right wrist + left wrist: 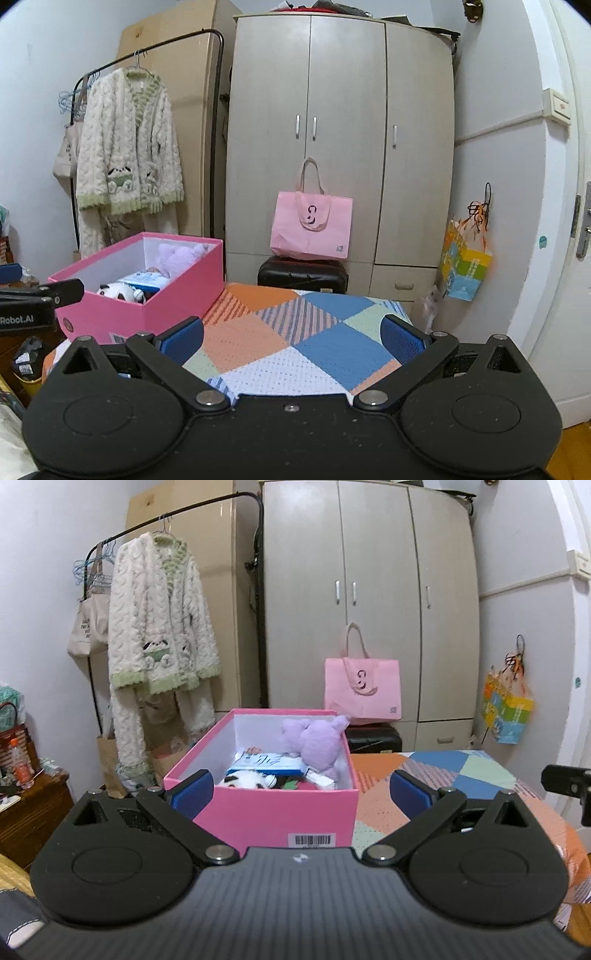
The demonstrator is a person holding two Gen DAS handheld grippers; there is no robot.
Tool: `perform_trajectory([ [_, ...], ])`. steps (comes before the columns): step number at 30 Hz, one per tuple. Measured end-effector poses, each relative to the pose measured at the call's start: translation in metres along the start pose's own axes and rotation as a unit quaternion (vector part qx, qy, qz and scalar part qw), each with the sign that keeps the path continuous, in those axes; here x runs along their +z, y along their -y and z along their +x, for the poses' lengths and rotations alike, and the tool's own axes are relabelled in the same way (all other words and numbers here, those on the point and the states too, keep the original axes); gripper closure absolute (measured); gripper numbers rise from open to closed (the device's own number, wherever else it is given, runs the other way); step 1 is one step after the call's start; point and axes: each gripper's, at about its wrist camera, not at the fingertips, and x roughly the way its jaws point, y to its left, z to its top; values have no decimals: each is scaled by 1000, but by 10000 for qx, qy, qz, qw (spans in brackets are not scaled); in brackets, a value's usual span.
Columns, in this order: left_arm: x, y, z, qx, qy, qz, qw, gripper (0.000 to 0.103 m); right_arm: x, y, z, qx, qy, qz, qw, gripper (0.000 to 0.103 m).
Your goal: Organize soft objects
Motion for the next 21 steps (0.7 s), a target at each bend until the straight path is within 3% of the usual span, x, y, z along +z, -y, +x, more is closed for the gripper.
perform_trajectory([
  [12,1,2,2,-115,-379,77,9992,0,1,1,-3,-81,-72,61,9999,0],
  [15,9,3,6,-223,-560,12,9982,0,11,0,-4,231,-94,12,9997,0],
  [21,22,4,14,-518,-861,-41,9949,0,23,2,-1,413,-154,-73,9990,0],
])
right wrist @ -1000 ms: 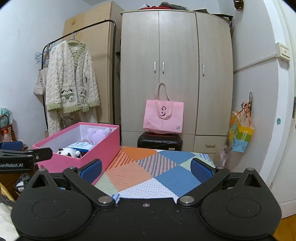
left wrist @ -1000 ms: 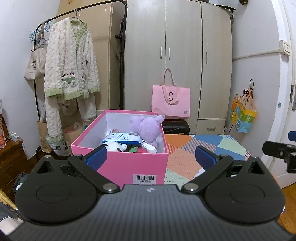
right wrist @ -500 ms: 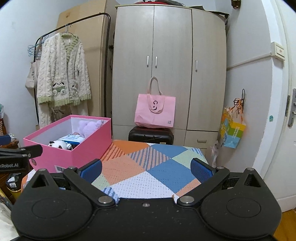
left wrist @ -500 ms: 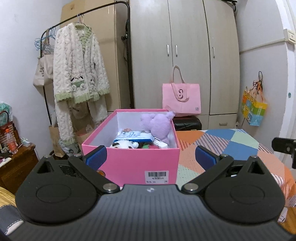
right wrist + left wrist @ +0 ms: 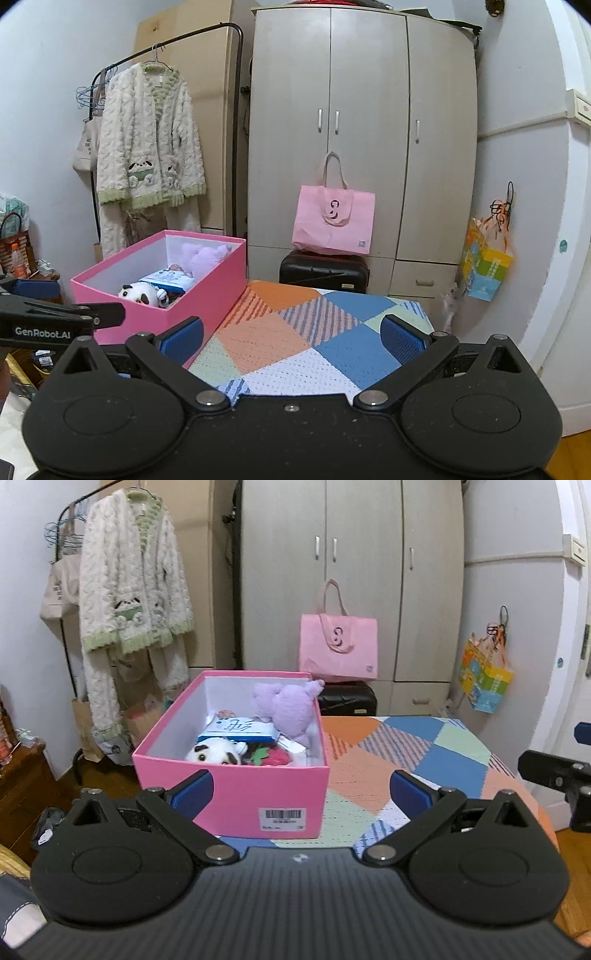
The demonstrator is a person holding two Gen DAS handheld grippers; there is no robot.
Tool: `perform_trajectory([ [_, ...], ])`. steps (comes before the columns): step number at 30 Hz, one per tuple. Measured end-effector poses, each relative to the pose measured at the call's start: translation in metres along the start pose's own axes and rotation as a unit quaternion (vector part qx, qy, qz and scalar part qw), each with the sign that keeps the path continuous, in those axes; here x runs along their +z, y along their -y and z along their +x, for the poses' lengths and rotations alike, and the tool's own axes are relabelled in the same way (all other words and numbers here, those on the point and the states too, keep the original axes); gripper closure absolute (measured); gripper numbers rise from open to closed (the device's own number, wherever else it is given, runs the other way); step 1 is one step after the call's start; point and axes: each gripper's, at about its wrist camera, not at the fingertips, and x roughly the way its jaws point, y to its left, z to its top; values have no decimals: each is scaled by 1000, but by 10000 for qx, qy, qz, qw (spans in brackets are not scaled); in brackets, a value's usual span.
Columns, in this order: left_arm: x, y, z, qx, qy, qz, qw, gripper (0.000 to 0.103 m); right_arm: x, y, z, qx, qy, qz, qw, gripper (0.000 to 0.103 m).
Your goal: Organize soft objects
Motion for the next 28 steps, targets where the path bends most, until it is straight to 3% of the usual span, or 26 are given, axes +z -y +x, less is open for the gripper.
perform_trajectory([
  [12,6,13,-4,125,472,473,9977,0,5,3,8,-152,158,20,9998,0],
  [20,2,2,2,-113,542,9,9985,0,3,5,13,-157,125,7,9998,0],
  [28,3,5,2,-143,598,18,9981,0,5,11,23,-197,110,46,9997,0],
])
